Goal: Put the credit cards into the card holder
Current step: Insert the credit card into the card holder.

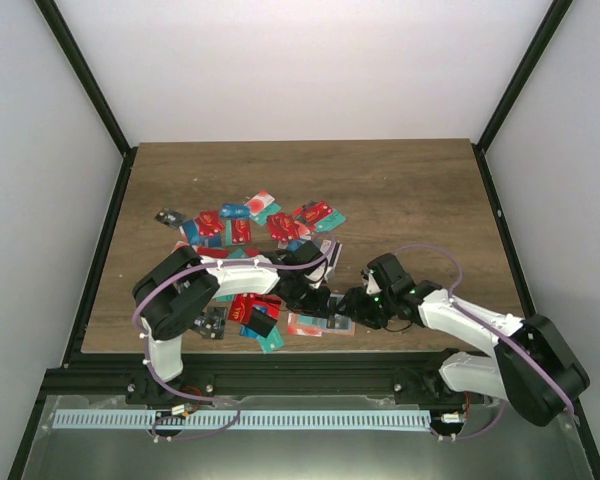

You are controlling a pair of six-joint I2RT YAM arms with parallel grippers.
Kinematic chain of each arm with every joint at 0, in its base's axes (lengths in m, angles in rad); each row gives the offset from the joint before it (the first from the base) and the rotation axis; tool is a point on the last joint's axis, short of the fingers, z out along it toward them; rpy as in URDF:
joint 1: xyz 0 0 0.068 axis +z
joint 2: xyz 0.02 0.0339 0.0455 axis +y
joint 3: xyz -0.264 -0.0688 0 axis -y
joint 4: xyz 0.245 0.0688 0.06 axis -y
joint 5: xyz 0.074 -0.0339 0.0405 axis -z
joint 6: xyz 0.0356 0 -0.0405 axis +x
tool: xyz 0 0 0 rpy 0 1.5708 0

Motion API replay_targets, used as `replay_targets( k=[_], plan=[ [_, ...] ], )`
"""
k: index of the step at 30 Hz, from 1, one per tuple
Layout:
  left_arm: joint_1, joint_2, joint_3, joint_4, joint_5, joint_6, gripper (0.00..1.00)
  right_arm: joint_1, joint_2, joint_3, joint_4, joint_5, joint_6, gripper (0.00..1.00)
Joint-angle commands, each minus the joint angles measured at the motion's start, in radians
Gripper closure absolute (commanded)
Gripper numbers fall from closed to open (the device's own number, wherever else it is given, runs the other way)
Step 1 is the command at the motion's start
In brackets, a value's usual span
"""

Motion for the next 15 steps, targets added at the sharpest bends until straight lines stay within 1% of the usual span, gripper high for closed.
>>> replay_targets(
  k=[1, 15],
  plan=[
    [-0.007, 0.043, -0.003, -0.010, -0.031, 0.013, 0.96, -0.008, 0.022, -0.005, 0.029, -0.007, -0.016, 0.43],
    [-0.006, 0.047, 0.002, -0.013, -0.031, 0.021, 0.96, -0.009, 0.024, -0.001, 0.057, -0.044, -0.033, 0.43]
  ],
)
